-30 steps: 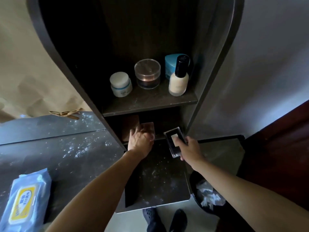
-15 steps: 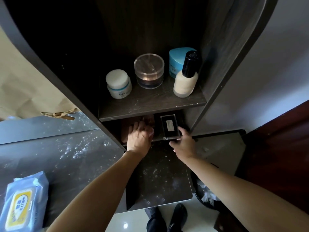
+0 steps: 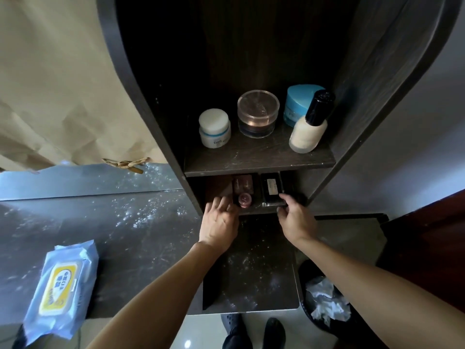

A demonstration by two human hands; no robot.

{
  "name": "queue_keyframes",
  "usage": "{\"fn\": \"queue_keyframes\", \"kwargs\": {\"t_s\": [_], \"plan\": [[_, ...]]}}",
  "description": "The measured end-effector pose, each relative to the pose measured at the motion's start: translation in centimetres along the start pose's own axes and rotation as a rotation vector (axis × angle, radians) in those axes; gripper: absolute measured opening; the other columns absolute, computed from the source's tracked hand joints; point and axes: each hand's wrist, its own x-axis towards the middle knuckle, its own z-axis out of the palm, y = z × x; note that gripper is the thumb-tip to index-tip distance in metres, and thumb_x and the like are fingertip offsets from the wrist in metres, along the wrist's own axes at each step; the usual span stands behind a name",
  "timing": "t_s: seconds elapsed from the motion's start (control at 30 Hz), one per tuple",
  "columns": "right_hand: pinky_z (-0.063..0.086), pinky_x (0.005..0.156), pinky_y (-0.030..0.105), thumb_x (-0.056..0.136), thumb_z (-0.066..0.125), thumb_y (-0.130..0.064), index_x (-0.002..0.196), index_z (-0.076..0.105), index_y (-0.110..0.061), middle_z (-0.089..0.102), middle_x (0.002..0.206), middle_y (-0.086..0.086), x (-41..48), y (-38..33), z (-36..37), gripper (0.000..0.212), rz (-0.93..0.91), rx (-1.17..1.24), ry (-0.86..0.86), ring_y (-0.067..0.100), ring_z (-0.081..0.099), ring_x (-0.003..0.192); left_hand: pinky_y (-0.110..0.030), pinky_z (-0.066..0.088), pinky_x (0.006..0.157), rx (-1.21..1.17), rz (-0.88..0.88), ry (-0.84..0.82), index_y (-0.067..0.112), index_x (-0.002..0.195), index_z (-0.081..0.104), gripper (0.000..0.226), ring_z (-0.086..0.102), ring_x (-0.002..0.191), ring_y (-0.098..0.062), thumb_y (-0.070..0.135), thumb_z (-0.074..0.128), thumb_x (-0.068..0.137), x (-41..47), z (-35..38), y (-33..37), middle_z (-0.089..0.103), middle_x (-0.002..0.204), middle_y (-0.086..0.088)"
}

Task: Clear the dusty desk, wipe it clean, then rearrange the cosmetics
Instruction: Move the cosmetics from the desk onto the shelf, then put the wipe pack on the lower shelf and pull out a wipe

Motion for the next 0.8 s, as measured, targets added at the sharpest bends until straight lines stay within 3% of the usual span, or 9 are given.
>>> {"fn": "queue_keyframes", "kwargs": {"t_s": [0.17,0.3,0.5,0.63,0.8], "plan": [[0.049,0.062,0.030,0.090,0.059,-0.023,0.110,0.063,-0.024,0.069,0.088,-0.002,-3.7,-1.7,1.2,0.021,-0.182,0.056,-0.116,0.022,0.065,0.080,-0.038,0.050,0.068,-0.034,-0.164,0.032,0.014,0.086,0.069,0.013,0.057,0.081,-0.029,0.018,0.067,0.074,-6.1,-1.5,-1.3,0.061,0.088,-0.005],[0.046,0.070,0.027,0.084,0.061,-0.016,0.108,0.062,-0.027,0.062,0.100,-0.007,-6.6,-4.2,3.7,0.027,-0.294,0.044,-0.244,0.016,0.063,0.090,-0.037,0.050,0.064,-0.007,-0.309,0.022,0.018,0.082,0.066,0.021,0.057,0.077,-0.028,0.027,0.047,0.078,-13.1,-2.7,-3.2,0.058,0.083,-0.002],[0.046,0.070,0.028,0.082,0.062,-0.021,0.112,0.061,-0.026,0.057,0.097,-0.009,-11.2,-10.3,7.3,0.031,-0.436,0.052,-0.415,0.016,0.061,0.088,-0.036,0.047,0.063,0.015,-0.575,0.014,0.018,0.079,0.063,0.009,0.055,0.075,-0.027,0.021,0.064,0.071,-23.3,-5.5,-7.4,0.055,0.080,0.001],[0.049,0.073,0.028,0.082,0.062,-0.023,0.113,0.060,-0.027,0.056,0.090,-0.010,-13.9,-14.5,9.7,0.031,-0.513,0.035,-0.511,0.015,0.060,0.085,-0.034,0.047,0.059,0.024,-0.726,-0.031,0.016,0.073,0.059,0.020,0.057,0.071,-0.028,0.017,0.076,0.063,-28.8,-7.4,-10.5,0.056,0.077,-0.001],[0.048,0.074,0.028,0.081,0.063,-0.019,0.108,0.062,-0.026,0.057,0.086,-0.009,-16.6,-19.6,13.3,0.028,-0.554,0.026,-0.570,0.016,0.056,0.081,-0.035,0.050,0.062,-0.017,-0.839,-0.086,0.016,0.087,0.067,0.030,0.060,0.075,-0.030,0.019,0.079,0.060,-34.2,-8.4,-15.3,0.061,0.085,-0.003]]}}
